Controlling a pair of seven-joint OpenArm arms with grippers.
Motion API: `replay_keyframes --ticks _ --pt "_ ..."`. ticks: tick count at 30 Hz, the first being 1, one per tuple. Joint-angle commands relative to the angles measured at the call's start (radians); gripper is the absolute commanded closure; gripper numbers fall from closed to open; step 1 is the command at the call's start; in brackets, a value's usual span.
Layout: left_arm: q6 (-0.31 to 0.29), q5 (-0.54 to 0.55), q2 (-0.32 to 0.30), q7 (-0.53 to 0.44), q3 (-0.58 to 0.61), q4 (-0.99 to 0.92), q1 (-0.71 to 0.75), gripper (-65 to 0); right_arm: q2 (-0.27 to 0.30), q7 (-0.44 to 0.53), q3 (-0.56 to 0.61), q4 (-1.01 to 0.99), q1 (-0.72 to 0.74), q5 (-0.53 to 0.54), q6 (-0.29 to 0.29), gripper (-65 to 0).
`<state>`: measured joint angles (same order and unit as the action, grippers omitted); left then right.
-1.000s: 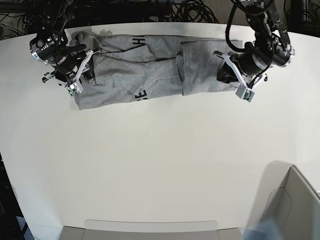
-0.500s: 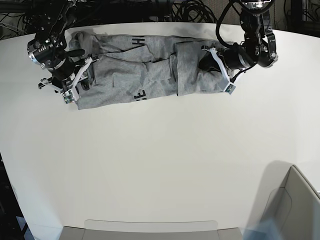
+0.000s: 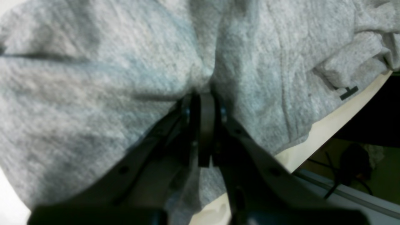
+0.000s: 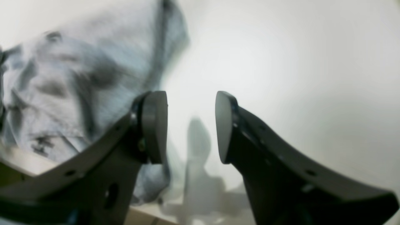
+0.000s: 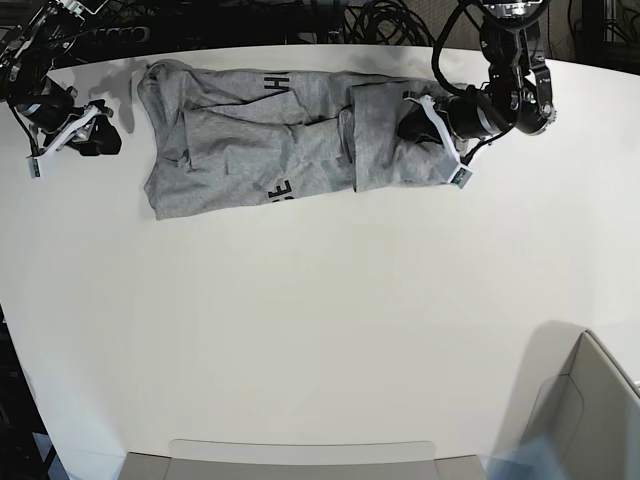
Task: Fold the T-shirt properly
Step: 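Release the right gripper and regrasp the strip's other end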
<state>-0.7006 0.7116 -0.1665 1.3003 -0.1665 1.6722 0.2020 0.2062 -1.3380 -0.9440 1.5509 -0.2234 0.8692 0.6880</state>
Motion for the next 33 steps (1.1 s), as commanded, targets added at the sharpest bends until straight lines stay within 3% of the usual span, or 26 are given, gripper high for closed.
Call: replay_keyframes --ticks 1,7,14,19,33 --pt "0.002 -0.016 -0.006 0.008 -0.005 0.007 0.000 -3.6 0.017 0.009 0.012 -0.034 0.006 0.025 0.010 -24.7" --pt "0.002 -0.016 -0.006 0.008 -0.005 0.007 0.001 -3.6 0.063 0.007 0.113 -0.269 0.029 0.009 0.010 -24.7" --pt "0.002 -0.016 -0.006 0.002 -0.006 0.006 0.004 -3.6 0.075 0.002 0.253 -0.301 0.037 0.011 0.010 -24.7" --pt "0.002 -0.016 -0.005 0.000 -0.005 0.004 0.006 -3.6 0.065 0.001 0.351 -0.301 0.038 0.015 0.010 -24.7" --pt "0.002 -0.017 -0.005 0.002 -0.003 0.004 0.007 -3.6 -0.034 0.001 0.526 -0.301 0.038 0.015 0.010 -24.7"
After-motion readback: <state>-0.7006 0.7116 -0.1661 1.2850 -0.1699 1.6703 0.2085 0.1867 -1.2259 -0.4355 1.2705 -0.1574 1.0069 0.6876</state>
